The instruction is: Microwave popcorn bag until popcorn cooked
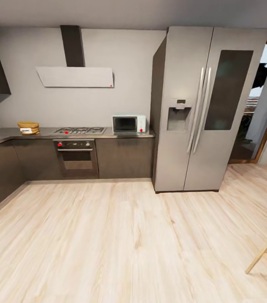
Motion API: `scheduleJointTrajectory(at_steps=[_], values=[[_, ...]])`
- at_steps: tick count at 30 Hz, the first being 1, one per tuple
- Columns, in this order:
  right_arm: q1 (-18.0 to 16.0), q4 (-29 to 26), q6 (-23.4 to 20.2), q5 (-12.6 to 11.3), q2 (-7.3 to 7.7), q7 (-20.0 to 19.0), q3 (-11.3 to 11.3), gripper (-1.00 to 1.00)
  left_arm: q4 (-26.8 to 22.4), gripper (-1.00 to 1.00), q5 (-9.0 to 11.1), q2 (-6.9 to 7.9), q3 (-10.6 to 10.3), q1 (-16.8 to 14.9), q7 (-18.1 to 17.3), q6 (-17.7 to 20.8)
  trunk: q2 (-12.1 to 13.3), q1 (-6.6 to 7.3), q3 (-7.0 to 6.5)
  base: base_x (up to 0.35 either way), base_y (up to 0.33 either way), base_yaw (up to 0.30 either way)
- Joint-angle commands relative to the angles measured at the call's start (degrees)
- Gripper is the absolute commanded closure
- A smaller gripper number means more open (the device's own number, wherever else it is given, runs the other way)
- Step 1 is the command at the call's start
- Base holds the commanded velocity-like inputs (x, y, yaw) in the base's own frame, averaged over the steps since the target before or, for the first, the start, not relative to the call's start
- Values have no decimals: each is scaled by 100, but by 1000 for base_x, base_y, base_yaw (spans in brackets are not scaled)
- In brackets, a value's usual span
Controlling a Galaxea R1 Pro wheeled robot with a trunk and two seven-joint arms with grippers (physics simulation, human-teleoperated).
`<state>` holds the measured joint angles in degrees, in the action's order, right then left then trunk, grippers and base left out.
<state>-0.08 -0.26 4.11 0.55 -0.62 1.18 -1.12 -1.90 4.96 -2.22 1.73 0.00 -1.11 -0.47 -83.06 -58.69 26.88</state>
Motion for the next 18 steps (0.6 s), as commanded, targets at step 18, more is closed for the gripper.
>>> scheduleJointTrajectory(at_steps=[18], values=[[-1,0,20,74,37,27,-20,-100,0,-100,365,11,11,0,-12,-6,-2,-3,5,325,0,0]])
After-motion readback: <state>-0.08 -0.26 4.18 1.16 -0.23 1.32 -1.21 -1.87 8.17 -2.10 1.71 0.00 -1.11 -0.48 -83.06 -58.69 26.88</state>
